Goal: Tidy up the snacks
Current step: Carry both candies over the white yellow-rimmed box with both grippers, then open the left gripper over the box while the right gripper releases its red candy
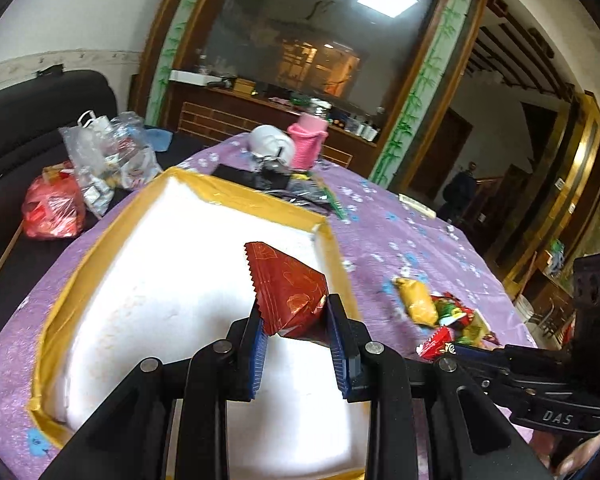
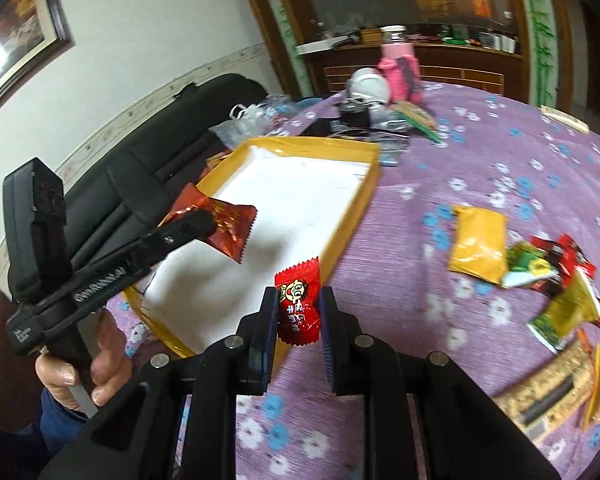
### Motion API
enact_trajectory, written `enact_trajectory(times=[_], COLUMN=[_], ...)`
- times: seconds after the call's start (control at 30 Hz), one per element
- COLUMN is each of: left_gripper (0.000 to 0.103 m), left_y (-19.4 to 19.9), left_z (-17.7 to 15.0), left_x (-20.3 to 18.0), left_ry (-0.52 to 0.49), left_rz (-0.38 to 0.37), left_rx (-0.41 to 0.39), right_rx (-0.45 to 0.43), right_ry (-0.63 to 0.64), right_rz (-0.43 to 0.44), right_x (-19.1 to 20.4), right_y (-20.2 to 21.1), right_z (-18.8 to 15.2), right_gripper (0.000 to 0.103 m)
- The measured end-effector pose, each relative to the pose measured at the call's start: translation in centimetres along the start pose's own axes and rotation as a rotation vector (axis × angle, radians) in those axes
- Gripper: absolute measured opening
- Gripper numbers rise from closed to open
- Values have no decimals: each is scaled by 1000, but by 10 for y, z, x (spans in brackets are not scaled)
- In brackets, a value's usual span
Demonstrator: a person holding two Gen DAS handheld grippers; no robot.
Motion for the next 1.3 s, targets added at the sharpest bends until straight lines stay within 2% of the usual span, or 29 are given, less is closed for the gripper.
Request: enact_trajectory(times=[0.23,0.53,1.3], left_gripper=[29,29,29], left_y=[-3,-8,-25], left_z=[-7,-10,-19], left_x=[25,37,49], left_ry=[39,48,89], left_rz=[19,25,26], left_rx=[6,12,64], right_rx=[36,72,164], right_ry=[41,95,106], right_rz=[12,4,54], right_x=[20,41,45], right_y=[-24,-46,-88], right_z=[4,3,-18], right_gripper=[19,19,20])
Point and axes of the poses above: each gripper's, at about its wrist camera, not at the fingertips, and y roughly against the way its jaws point, x to its left, z to its top, the point moved 3 cm from there along -y, roughly the way its jaws point, and after that the axes turned 5 degrees about z, right-handed, at the moved point
